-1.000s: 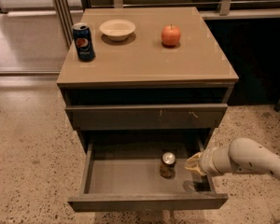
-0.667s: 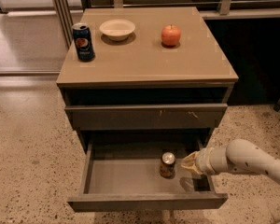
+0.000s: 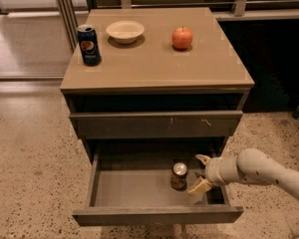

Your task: Pick orange can from middle drawer and place on counter

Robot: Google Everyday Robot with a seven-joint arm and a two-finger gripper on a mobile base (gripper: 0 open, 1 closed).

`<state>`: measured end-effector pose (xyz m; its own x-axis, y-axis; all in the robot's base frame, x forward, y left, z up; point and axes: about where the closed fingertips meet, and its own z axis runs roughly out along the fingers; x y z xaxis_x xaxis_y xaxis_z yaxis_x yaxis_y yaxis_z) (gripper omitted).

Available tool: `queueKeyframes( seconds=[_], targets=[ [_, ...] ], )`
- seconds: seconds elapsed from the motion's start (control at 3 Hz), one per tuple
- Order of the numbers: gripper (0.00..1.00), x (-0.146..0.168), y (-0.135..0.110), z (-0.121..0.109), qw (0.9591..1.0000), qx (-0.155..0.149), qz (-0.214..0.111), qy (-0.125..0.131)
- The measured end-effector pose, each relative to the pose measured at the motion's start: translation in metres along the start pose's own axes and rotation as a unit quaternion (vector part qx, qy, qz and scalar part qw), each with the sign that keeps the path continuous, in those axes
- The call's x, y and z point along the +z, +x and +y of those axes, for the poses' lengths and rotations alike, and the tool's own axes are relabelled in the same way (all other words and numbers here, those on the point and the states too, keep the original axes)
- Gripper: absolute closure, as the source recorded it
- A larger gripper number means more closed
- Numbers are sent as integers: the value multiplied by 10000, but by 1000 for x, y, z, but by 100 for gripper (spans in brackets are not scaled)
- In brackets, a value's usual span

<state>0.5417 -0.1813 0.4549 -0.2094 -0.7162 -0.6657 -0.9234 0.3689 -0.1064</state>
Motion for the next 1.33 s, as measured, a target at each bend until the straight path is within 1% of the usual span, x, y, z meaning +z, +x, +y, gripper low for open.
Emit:
queueKeyframes(
  seconds=[0.67, 1.0, 1.33],
  targets=[
    [12, 36, -10, -3, 9993, -118, -223, -280],
    [10, 57, -14, -5, 9984, -210, -273, -448],
    [29, 58, -14, -5, 9984, -209, -276, -449]
  ],
)
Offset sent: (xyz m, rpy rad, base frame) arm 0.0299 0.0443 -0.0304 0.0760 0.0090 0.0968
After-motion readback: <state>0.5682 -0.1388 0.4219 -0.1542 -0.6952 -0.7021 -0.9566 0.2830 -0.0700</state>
